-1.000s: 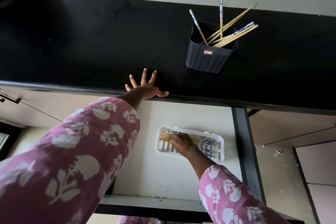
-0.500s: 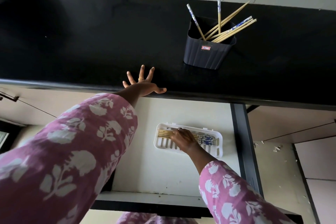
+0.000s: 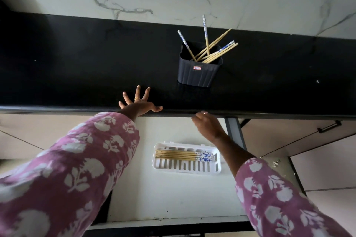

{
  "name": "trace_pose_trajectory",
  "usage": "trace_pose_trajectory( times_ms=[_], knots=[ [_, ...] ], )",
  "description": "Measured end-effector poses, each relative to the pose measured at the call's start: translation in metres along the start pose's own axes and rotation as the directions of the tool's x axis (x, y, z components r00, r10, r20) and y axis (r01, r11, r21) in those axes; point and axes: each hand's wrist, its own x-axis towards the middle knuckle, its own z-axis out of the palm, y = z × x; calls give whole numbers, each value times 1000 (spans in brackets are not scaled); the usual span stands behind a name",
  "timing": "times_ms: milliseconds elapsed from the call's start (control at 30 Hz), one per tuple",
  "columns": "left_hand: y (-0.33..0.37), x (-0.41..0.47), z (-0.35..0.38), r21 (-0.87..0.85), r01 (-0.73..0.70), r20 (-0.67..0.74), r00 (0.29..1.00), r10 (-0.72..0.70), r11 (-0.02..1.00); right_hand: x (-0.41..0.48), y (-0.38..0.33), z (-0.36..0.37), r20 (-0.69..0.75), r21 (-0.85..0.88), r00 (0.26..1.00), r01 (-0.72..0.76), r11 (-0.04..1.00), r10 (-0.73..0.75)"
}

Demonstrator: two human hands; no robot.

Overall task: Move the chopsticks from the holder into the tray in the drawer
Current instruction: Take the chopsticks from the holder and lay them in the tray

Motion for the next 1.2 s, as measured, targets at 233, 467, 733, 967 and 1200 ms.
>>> trace_pose_trajectory(
  times_ms=[233, 467, 733, 967, 1200],
  knots=[
    [0, 0, -2, -21, -9, 7, 1000, 9, 1000, 43, 57, -56, -353, 74, 888, -286, 955, 293],
    [1, 2, -2, 6, -14, 5, 1000, 14, 1000, 91, 87, -94, -207, 521, 555, -635, 571, 806],
    [3, 4, -3, 18, -2, 18, 1000, 1, 1000, 138, 113, -100, 218, 778, 265, -629, -3, 939],
    [3, 8, -2, 24, 0, 28, 1000, 0, 1000, 151, 115, -89, 320, 799, 183, -580, -161, 930],
    [2, 10, -1, 27, 7, 13, 1000, -7, 1000, 147, 110, -98, 235, 824, 143, -554, -119, 962]
  ],
)
